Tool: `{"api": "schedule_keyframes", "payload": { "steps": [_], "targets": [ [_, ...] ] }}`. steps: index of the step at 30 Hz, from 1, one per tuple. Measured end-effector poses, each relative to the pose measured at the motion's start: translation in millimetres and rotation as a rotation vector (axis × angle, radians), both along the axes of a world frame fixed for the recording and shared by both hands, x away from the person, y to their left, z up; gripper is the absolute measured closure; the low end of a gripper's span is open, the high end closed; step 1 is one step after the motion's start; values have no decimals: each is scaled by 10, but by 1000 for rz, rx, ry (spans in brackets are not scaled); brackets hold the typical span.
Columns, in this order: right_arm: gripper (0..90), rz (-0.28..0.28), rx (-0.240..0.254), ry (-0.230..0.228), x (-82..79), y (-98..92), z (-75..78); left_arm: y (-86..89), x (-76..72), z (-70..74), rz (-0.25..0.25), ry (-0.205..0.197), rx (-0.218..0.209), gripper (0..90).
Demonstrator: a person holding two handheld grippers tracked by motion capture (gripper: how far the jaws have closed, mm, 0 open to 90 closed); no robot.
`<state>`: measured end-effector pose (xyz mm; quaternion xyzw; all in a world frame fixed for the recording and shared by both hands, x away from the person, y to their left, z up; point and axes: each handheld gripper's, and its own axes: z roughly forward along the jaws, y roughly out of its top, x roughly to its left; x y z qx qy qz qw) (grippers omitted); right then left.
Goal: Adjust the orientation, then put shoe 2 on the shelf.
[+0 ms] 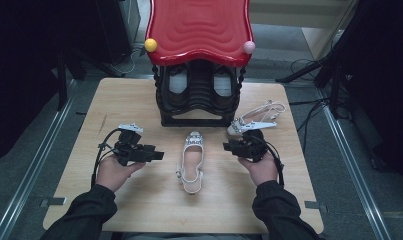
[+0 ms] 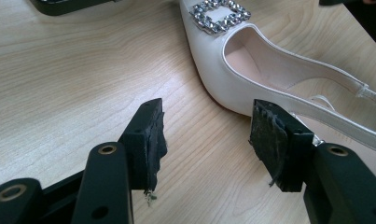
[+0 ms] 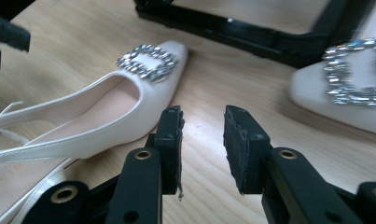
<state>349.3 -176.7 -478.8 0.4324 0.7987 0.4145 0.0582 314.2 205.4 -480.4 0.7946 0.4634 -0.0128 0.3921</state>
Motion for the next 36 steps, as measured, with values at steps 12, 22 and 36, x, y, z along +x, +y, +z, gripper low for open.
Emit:
{"api": "schedule_keyframes", "payload": {
  "steps": [12, 22, 36],
  "targets": [
    [883, -65, -12, -36, 207, -338, 104, 30, -31, 4, 10, -9, 4, 451],
    [900, -151, -48, -47, 535, -562, 32, -6, -64, -7, -2, -14, 10, 451],
    [900, -221, -75, -38, 820, -623, -139, 16, -131, -28, 10, -14, 16, 451]
  ]
}}
